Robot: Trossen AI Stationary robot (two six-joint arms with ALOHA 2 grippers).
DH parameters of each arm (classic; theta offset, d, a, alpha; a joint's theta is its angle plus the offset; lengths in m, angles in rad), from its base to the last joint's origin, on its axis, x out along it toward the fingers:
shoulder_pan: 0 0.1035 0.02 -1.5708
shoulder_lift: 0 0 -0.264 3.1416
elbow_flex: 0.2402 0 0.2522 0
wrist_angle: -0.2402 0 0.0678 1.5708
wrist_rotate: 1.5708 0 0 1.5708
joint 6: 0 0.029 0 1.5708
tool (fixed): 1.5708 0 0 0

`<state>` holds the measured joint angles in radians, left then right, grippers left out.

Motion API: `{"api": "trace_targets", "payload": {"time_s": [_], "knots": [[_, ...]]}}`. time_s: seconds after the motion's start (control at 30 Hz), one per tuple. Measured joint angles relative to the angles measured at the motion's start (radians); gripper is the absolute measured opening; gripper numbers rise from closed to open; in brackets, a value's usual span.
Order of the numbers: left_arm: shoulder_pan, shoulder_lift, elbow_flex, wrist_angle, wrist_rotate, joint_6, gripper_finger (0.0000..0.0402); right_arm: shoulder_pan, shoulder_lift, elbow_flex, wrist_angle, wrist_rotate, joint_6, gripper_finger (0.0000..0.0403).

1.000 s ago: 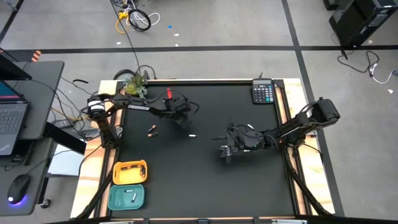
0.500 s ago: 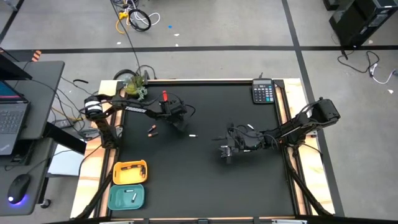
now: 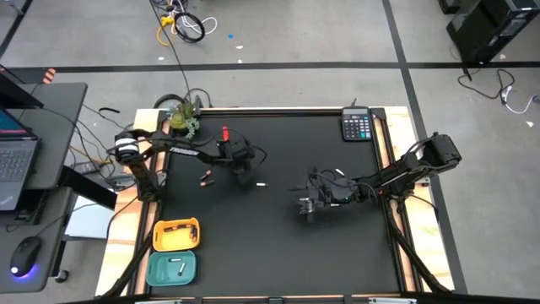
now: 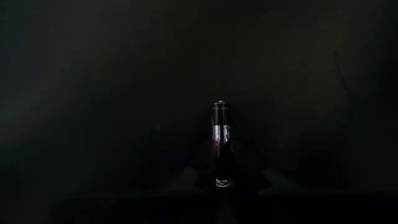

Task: Sort batteries
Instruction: Put the silver battery into the green bin

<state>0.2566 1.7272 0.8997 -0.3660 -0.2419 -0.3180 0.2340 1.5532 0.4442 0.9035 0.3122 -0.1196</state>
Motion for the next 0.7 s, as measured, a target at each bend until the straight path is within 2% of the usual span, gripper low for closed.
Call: {"api": "trace_targets", "payload": {"time_s": [0.2, 0.33, 0.5, 0.6, 0.7], "knots": [[-0.023, -0.104, 0.060, -0.052, -0.022, 0.049, 0.0021, 0.000, 0.000, 0.000, -0.008, 0.000, 0.000, 0.0151], [-0.077, -0.188, 0.084, -0.183, 0.088, 0.004, 0.0020, 0.000, 0.000, 0.000, -0.016, 0.000, 0.000, 0.0151], [-0.213, -0.304, 0.109, -0.419, 0.357, -0.201, 0.0020, 0.000, 0.000, 0.000, -0.053, 0.040, -0.009, 0.0151], [-0.349, -0.367, 0.108, -0.522, 0.436, -0.369, 0.0020, 0.002, 0.000, -0.015, -0.053, 0.086, -0.013, 0.0151], [-0.498, -0.428, 0.109, -0.587, 0.460, -0.549, 0.0020, -0.005, 0.000, -0.036, -0.052, 0.131, -0.028, 0.0151]]}}
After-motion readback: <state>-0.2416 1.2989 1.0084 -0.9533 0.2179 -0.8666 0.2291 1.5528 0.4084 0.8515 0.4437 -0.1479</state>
